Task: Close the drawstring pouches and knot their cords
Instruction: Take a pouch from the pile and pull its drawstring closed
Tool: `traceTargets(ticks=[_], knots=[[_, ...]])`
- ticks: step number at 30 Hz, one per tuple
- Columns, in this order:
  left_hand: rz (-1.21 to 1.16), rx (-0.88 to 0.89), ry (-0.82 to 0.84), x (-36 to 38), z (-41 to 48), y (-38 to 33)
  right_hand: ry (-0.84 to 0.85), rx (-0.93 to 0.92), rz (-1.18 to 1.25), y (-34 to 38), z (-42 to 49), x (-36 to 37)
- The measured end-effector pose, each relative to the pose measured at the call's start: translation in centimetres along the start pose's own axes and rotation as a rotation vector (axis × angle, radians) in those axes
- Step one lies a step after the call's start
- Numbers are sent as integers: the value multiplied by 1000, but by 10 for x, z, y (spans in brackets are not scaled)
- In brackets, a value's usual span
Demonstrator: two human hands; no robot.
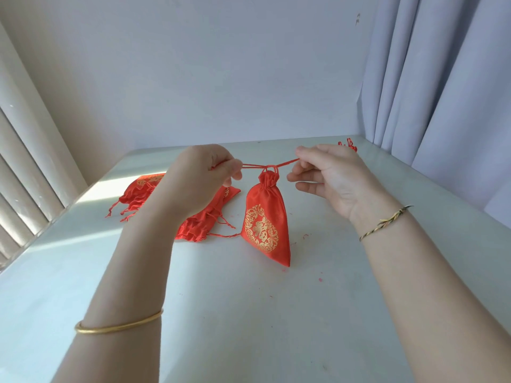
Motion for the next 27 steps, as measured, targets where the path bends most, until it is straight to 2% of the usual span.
traceTargets(ticks=[4, 12, 14, 16, 18, 20, 23, 27], knots=[[14, -53, 45, -6, -4, 7, -116, -25, -64, -6, 5, -13], [-145, -23, -5, -10, -6, 1, -189, -124, -359, -19, 9, -14], [-269, -62, -25, -7, -5, 0, -200, -150, -435, -19, 9, -13], [-499, -70, -15, 0, -5, -4, -181, -149, -483, -19, 7, -11], [-754, -20, 24, 6, -4, -10, -137, -112, -407, -17, 7, -9], [-927, -29, 49, 11, -2, -15, -94, -63, -232, -11, 5, -7], [-900, -76, 81, 17, -1, -19, -41, -44, -77, 1, 0, -3], [-791, -84, 133, 17, -2, -17, 34, -94, -41, 14, -8, 9]])
Point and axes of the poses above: each hand's wrist, its own z-axis towards the middle knuckle, its own x-axis out of the palm, y = z × x, the point moved 3 cm from there along z, towards the middle knuckle, and after that the axes turned 3 degrees about x, right-handed, at the moved point
